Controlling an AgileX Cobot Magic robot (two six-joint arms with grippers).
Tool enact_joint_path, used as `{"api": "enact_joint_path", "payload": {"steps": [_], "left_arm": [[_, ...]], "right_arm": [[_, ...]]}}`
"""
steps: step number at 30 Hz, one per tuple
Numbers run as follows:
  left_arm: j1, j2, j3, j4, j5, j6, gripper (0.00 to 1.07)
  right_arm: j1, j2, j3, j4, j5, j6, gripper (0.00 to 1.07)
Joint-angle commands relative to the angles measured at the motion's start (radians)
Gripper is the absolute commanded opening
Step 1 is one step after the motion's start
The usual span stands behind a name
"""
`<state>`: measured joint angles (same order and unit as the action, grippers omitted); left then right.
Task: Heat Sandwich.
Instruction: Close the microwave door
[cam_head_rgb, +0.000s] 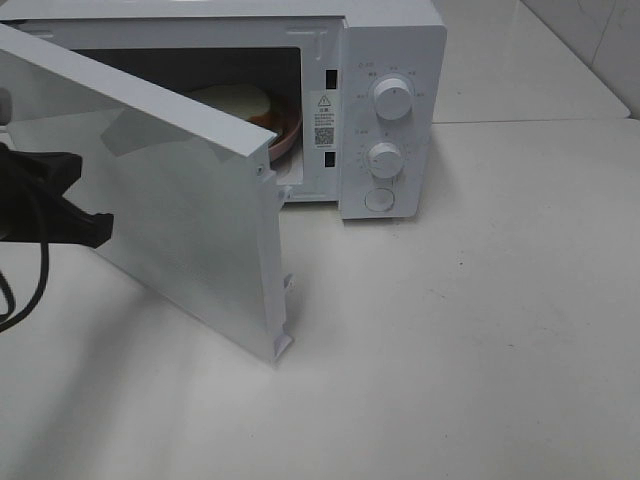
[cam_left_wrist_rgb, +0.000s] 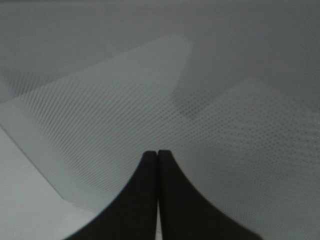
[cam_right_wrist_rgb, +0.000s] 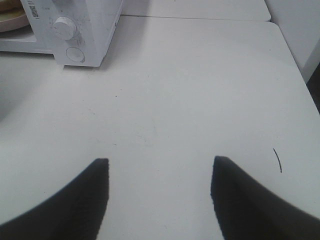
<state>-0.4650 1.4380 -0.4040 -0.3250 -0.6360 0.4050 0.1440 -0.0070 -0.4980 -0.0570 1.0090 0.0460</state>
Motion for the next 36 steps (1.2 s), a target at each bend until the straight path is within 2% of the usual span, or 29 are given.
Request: {"api": "enact_joint_path", "payload": {"steps": [1, 4, 5, 6, 9, 10, 11, 13, 14, 15, 18, 19, 20, 22, 23, 24, 27, 28, 29, 31, 32, 33, 34, 35, 36], "left_arm": [[-0.047, 0.049, -0.060, -0.108, -0.020, 0.096, 0.00], [-0.092, 0.115, -0.124, -0.176, -0.026, 0.188, 0.00], [-0.092, 0.115, -0.124, -0.176, -0.026, 0.188, 0.00], [-0.113, 0.144, -0.155, -0.219, -0.034, 0.236, 0.00], [-0.147, 0.187, -0.203, -0.298, -0.043, 0.322, 0.00], [-0.147, 0.187, -0.203, -0.298, -0.043, 0.322, 0.00], [-0.164, 0.212, -0.235, -0.352, -0.043, 0.397, 0.00], [-0.182, 0.234, -0.270, -0.400, -0.043, 0.469, 0.00], [-0.199, 0.256, -0.302, -0.445, -0.046, 0.544, 0.00], [-0.199, 0.256, -0.302, -0.445, -0.046, 0.544, 0.00], [-0.221, 0.286, -0.346, -0.508, -0.048, 0.630, 0.00], [-0.221, 0.286, -0.346, -0.508, -0.048, 0.630, 0.00], [-0.232, 0.298, -0.375, -0.552, -0.056, 0.689, 0.00], [-0.244, 0.311, -0.408, -0.599, -0.068, 0.751, 0.00], [-0.251, 0.326, -0.440, -0.636, -0.070, 0.820, 0.00], [-0.251, 0.326, -0.440, -0.636, -0.070, 0.820, 0.00], [-0.262, 0.355, -0.487, -0.693, -0.074, 0.928, 0.00], [-0.262, 0.355, -0.487, -0.693, -0.074, 0.928, 0.00], [-0.262, 0.373, -0.521, -0.740, -0.076, 0.992, 0.00], [-0.266, 0.388, -0.551, -0.787, -0.082, 1.039, 0.00], [-0.268, 0.404, -0.582, -0.825, -0.092, 1.099, 0.00], [-0.268, 0.404, -0.582, -0.825, -0.092, 1.099, 0.00], [-0.272, 0.411, -0.593, -0.837, -0.092, 1.126, 0.00], [-0.273, 0.418, -0.605, -0.848, -0.097, 1.163, 0.00], [-0.281, 0.434, -0.624, -0.850, -0.099, 1.229, 0.00]], "right_arm": [[-0.004, -0.024, -0.001, -0.008, -0.012, -0.007, 0.59], [-0.004, -0.024, -0.001, -0.008, -0.012, -0.007, 0.59], [-0.004, -0.024, -0.001, -0.008, -0.012, -0.007, 0.59], [-0.004, -0.024, -0.001, -0.008, -0.012, -0.007, 0.59], [-0.004, -0.024, -0.001, -0.008, -0.012, -0.007, 0.59], [-0.004, -0.024, -0.001, -0.008, -0.012, -0.007, 0.59], [-0.004, -0.024, -0.001, -0.008, -0.012, -0.007, 0.59], [-0.004, -0.024, -0.001, -0.008, -0.012, -0.007, 0.59], [-0.004, -0.024, -0.001, -0.008, -0.012, -0.007, 0.59], [-0.004, -0.024, -0.001, -0.008, -0.012, -0.007, 0.59], [-0.004, -0.024, -0.001, -0.008, -0.012, -0.007, 0.59], [-0.004, -0.024, -0.001, -0.008, -0.012, -0.007, 0.59], [-0.004, -0.024, -0.001, -0.008, -0.012, -0.007, 0.59], [-0.004, -0.024, -0.001, -0.008, -0.012, -0.007, 0.59], [-0.004, -0.024, -0.001, -0.008, -0.012, -0.007, 0.59], [-0.004, -0.024, -0.001, -0.008, -0.012, -0.007, 0.59], [-0.004, -0.024, -0.001, -0.008, -0.012, -0.007, 0.59], [-0.004, -0.024, -0.001, -0.008, -0.012, -0.007, 0.59], [-0.004, -0.024, -0.001, -0.008, -0.012, -0.007, 0.59], [-0.004, -0.024, -0.001, -0.008, -0.012, -0.007, 0.59], [-0.004, -0.024, -0.001, -0.008, -0.012, -0.007, 0.59], [-0.004, -0.024, -0.001, -0.008, -0.012, -0.007, 0.59], [-0.004, -0.024, -0.001, -0.008, -0.012, -0.006, 0.59], [-0.004, -0.024, -0.001, -0.008, -0.012, -0.006, 0.59], [-0.004, -0.024, -0.001, -0.008, -0.012, -0.006, 0.59]]}}
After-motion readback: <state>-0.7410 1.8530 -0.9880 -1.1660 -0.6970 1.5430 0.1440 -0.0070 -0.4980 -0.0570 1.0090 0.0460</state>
